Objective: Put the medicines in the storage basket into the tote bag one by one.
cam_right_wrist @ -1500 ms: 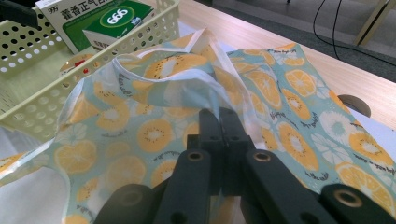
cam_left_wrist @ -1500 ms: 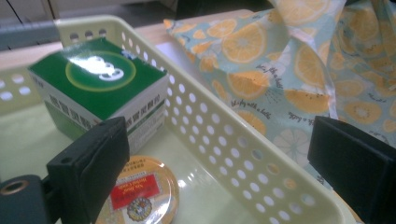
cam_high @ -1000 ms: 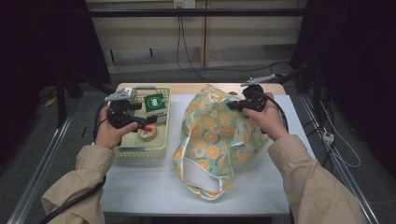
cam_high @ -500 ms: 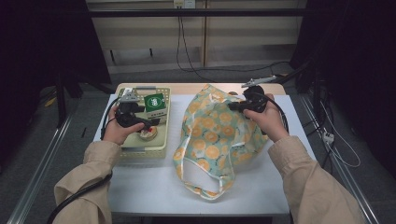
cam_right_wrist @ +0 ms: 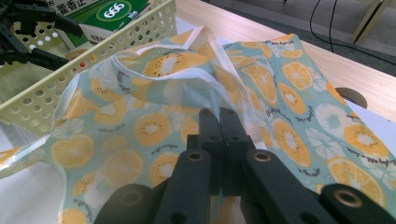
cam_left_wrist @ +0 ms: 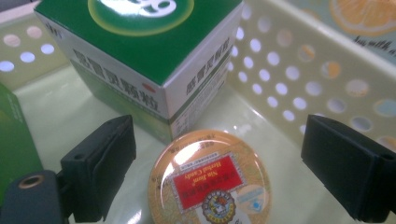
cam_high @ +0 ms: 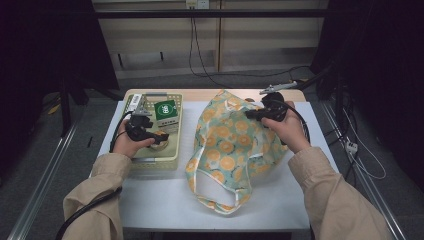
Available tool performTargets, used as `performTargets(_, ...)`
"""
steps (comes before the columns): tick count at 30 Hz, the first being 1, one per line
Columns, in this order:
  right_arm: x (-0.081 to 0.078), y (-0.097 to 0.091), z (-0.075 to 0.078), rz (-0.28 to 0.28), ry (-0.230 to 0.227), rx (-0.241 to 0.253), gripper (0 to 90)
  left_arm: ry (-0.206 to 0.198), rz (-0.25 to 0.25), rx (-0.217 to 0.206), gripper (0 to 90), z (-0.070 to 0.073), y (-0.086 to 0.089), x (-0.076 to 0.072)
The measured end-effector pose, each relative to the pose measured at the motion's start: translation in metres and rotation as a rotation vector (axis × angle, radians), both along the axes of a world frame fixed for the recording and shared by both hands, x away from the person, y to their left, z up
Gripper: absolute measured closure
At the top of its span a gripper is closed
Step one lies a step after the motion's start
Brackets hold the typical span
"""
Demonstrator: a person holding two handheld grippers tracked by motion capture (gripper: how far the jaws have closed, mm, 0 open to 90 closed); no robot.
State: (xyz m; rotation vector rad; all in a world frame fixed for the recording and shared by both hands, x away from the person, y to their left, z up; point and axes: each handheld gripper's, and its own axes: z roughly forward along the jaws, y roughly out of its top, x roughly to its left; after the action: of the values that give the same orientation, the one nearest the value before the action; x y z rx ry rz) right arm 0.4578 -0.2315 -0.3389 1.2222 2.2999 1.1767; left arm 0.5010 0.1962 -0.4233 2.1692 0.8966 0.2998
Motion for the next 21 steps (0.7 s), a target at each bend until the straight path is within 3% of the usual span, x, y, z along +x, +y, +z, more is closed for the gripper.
performTargets(6, 0.000, -0.001, 0.000, -0.001, 0.001, -0.002, 90.0, 0.034, -0.004, 0.072, 10.2, -0.007, -0.003, 0.001)
performTargets(10, -0.001, -0.001, -0.001, 0.001, 0.001, -0.004, 90.0, 0.044, -0.001, 0.083, 12.0, -0.010, -0.004, 0.002)
performTargets(18, -0.001, -0.001, -0.001, 0.000, 0.003, -0.006, 90.0, 0.072, -0.003, 0.143, 13.9, -0.015, -0.007, 0.004)
performTargets(19, -0.001, -0.001, -0.001, 0.001, 0.003, -0.005, 90.0, 0.095, -0.018, 0.138, 13.9, -0.015, -0.006, 0.005)
performTargets(21, -0.002, -0.001, -0.001, -0.001, 0.002, -0.006, 90.0, 0.096, -0.008, 0.142, 15.7, -0.015, -0.006, 0.004)
